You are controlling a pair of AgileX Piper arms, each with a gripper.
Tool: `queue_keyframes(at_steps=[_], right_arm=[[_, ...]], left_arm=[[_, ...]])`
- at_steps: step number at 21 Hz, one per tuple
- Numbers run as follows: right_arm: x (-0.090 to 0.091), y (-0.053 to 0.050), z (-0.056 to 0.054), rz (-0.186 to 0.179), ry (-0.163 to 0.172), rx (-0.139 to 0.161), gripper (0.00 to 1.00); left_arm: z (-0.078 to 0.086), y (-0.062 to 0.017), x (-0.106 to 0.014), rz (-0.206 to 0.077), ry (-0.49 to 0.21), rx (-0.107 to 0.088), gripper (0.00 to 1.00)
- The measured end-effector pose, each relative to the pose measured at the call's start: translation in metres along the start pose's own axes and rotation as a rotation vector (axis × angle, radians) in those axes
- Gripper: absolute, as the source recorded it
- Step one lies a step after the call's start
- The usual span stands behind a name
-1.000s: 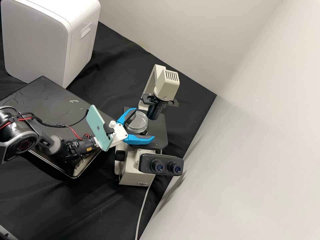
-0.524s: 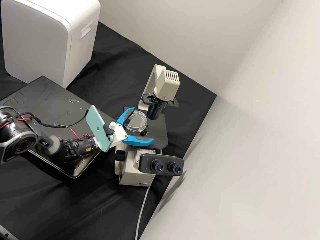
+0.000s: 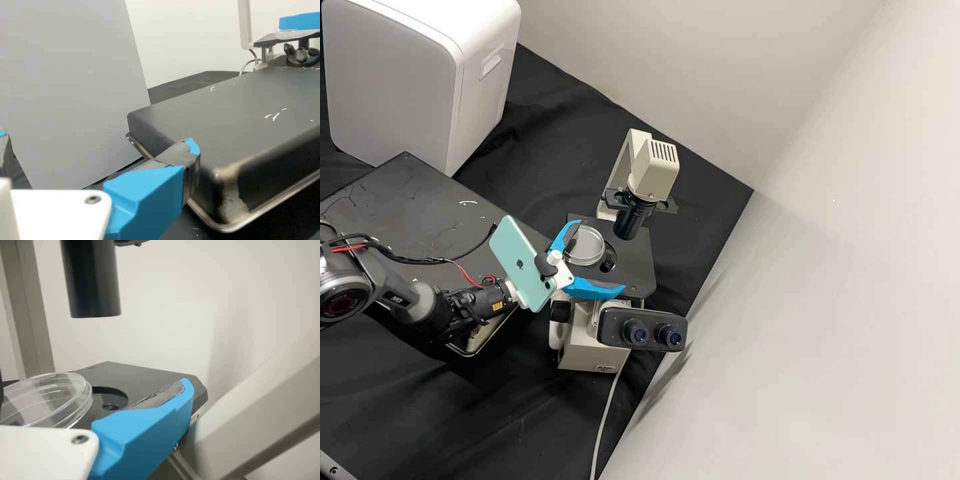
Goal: Place the petri dish on the bench
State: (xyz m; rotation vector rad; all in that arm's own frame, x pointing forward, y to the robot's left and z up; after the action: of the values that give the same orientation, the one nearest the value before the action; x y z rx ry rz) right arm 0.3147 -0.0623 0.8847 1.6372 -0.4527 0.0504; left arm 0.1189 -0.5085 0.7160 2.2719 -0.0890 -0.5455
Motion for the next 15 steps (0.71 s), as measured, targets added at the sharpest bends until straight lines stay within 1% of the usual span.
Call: queue_keyframes(at_steps=[5,9,12,14,15], right_arm=[[-0.0055,-0.0006,0.0014,-0.003,-0.004,-0.001,1.00],[-0.0055,-0.0005,0.0014,-0.003,-0.004,-0.001,1.00],[-0.0063,-0.0010,0.0012,-0.001,0.000,-0.001,1.00],[-0.0074,-0.0027,0.0012,-0.008,-0.001,-0.002,1.00],[-0.0075,-0.0027,0.0005,-0.004,0.005,-0.002,1.00]], left_arm=[[0.0000,-0.0001,0.0000,0.000,0.000,0.000,1.00],[0.0004,-0.0021,0.0007,-0.010,0.001,0.009,1.00],[0.0005,-0.0026,0.0009,-0.013,0.002,0.011,1.00],[0.0007,-0.0038,0.0013,-0.019,0.003,0.005,1.00],[0.0007,-0.0038,0.0013,-0.019,0.003,0.001,1.00]])
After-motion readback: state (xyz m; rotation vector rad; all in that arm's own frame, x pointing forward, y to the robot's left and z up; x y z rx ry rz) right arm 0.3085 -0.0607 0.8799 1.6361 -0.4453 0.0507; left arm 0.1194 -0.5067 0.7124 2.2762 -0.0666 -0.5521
